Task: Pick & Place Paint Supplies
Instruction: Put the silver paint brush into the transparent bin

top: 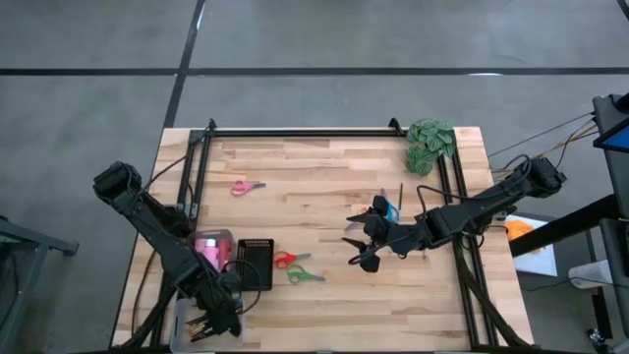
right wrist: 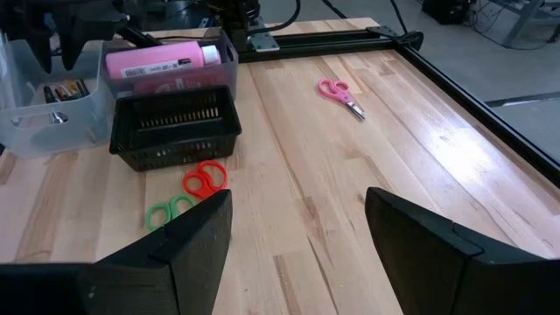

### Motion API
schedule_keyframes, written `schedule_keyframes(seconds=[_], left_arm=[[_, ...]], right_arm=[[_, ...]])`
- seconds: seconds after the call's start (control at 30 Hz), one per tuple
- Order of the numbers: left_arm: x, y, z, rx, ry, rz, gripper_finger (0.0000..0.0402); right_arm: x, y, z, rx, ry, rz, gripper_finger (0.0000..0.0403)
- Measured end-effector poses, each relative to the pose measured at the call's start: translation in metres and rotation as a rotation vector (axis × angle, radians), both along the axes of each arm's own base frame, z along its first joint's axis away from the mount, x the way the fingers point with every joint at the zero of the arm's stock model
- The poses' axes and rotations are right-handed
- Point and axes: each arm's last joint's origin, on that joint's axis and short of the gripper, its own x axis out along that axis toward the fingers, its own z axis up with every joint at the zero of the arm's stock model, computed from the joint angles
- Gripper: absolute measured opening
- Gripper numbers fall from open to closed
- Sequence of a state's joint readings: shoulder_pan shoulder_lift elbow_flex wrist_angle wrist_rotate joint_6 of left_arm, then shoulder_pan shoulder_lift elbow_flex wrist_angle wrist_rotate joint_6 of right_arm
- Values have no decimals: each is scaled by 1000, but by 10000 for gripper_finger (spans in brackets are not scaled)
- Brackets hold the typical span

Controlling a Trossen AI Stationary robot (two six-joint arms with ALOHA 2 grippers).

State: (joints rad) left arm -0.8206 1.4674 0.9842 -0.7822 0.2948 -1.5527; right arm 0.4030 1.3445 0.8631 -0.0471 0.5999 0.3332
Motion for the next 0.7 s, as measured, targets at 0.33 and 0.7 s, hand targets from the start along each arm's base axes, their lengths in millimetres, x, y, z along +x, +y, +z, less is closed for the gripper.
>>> schedule_keyframes(seconds=[0.33,0.7], left_arm=[[17,28,26,197,-341,-26,114],[34,68,57,995,-874,8,114]], right_arm=[[0,0,0,0,0,0,260],[0,0,0,0,0,0,260]])
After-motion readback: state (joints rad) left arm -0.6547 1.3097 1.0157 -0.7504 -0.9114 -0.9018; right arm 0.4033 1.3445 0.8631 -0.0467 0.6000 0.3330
